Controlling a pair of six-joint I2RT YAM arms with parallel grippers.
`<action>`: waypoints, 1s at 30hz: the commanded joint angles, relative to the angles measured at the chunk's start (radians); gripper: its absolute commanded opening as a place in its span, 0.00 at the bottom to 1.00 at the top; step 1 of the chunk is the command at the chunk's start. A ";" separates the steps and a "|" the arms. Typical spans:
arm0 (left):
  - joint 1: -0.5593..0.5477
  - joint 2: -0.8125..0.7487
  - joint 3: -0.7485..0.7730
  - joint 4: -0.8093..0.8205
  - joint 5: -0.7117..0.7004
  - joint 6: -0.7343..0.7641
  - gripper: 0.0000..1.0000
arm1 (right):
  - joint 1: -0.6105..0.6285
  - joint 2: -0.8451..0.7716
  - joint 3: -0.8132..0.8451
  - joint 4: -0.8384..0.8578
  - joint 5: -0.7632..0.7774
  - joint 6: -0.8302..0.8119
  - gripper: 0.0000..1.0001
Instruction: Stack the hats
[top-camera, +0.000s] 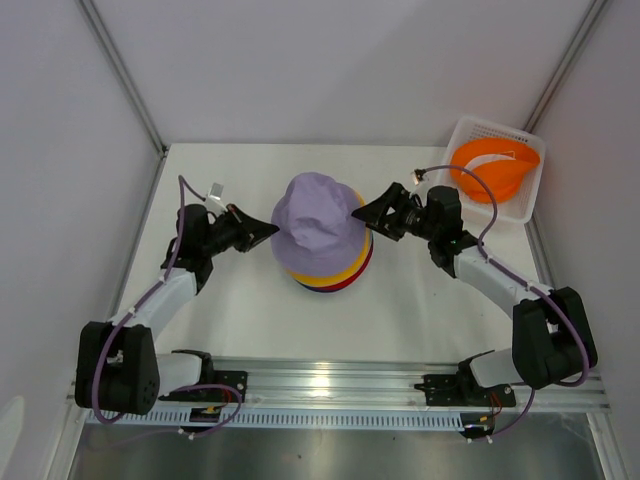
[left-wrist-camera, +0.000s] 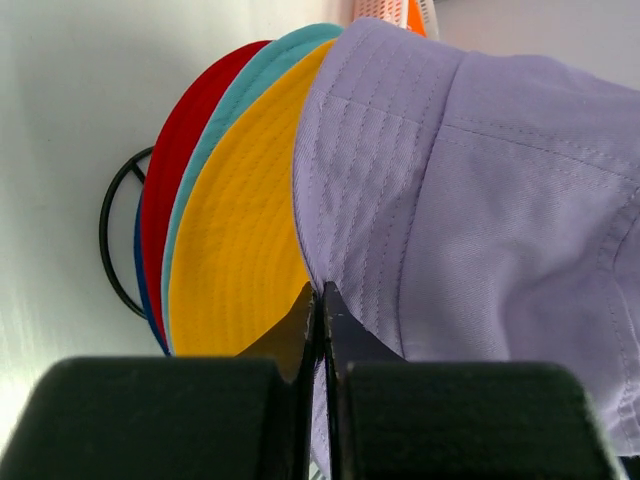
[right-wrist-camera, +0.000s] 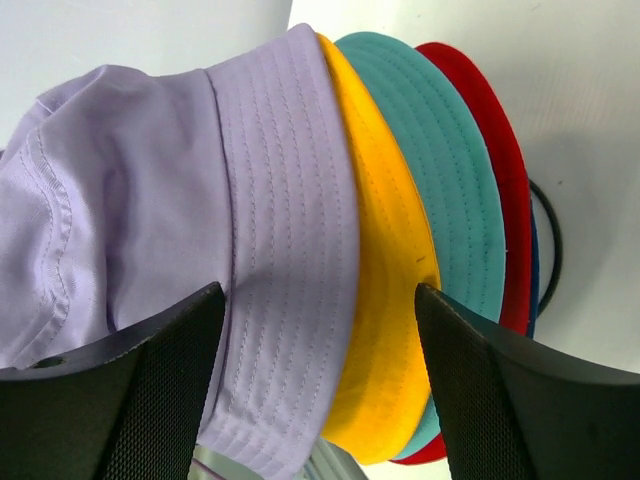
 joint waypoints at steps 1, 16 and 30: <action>0.001 0.007 -0.033 0.075 -0.004 -0.003 0.01 | 0.002 0.008 -0.038 0.148 -0.031 0.080 0.80; -0.051 0.003 -0.029 0.069 -0.044 0.028 0.01 | 0.007 -0.019 -0.085 0.316 -0.091 0.226 0.44; -0.056 -0.100 0.079 -0.140 -0.168 0.191 0.01 | -0.009 -0.120 -0.079 0.170 -0.042 0.126 0.00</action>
